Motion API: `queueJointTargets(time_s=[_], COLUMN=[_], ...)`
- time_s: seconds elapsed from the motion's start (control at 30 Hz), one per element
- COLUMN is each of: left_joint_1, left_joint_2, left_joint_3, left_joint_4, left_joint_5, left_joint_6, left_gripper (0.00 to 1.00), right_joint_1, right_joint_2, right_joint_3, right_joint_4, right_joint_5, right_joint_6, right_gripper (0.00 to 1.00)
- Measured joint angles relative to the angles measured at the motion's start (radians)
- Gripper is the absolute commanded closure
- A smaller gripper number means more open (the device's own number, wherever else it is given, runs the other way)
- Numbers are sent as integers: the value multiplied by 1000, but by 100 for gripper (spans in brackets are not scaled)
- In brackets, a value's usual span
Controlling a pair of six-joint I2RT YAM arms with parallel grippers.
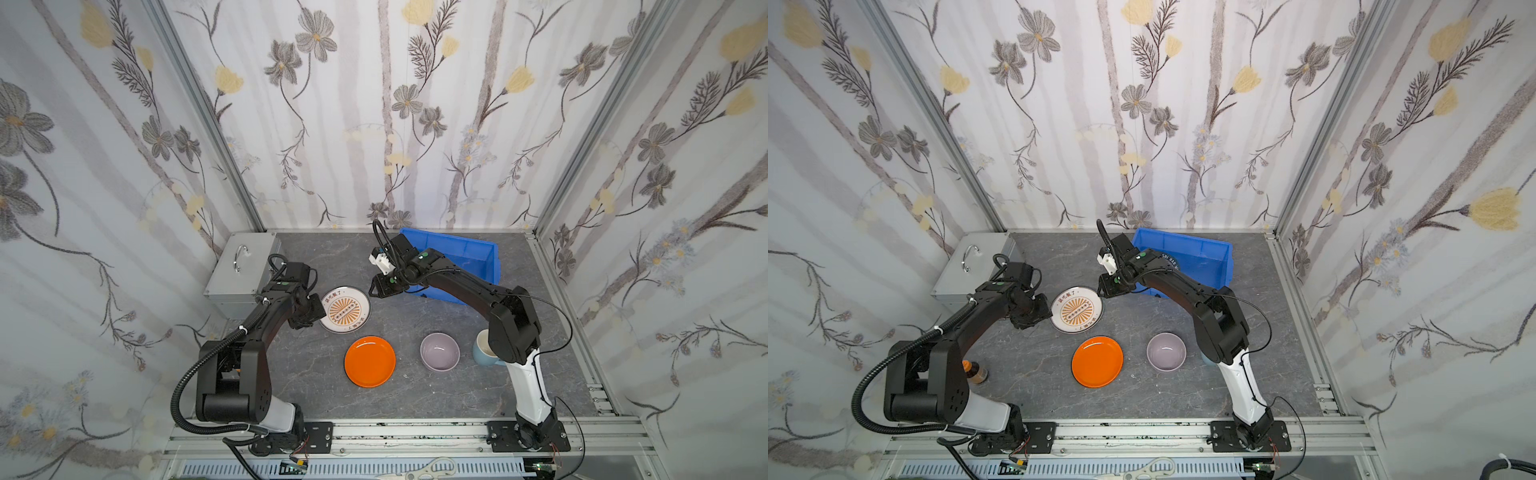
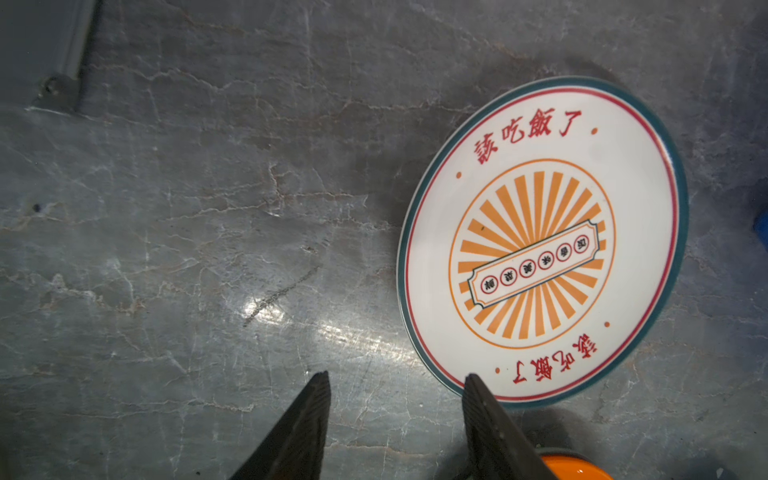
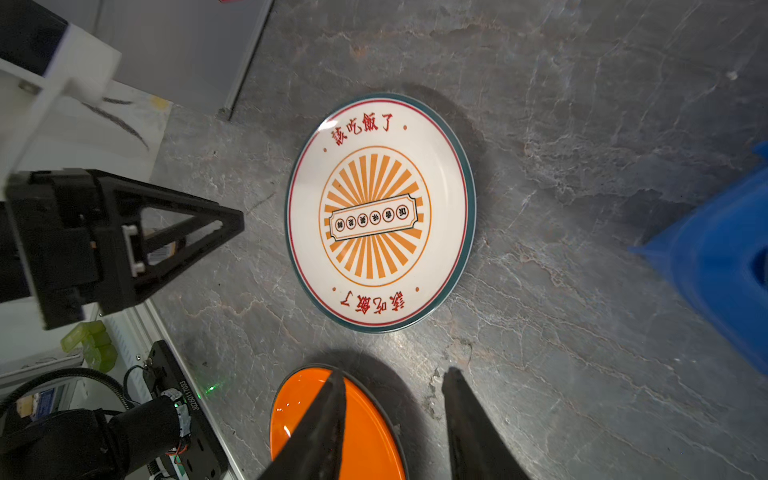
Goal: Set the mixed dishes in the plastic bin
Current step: 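Move the right gripper toward the cream sunburst plate while left reaches its edge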
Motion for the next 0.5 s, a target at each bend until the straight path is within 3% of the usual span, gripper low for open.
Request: queueJointTargets(time_s=[0.5], left_joint_1=[36], left_joint_2=[153], left_joint_3=[35], left_joint_4=[58], left_joint_5=[34], left_joint_6=[-3], left_gripper=[53], right_joint_1=[22], right_joint_2=[111], right_joint_3=[50], right_joint_4=[-17], right_joint_5=[27], right_joint_6=[0], right_gripper=[57])
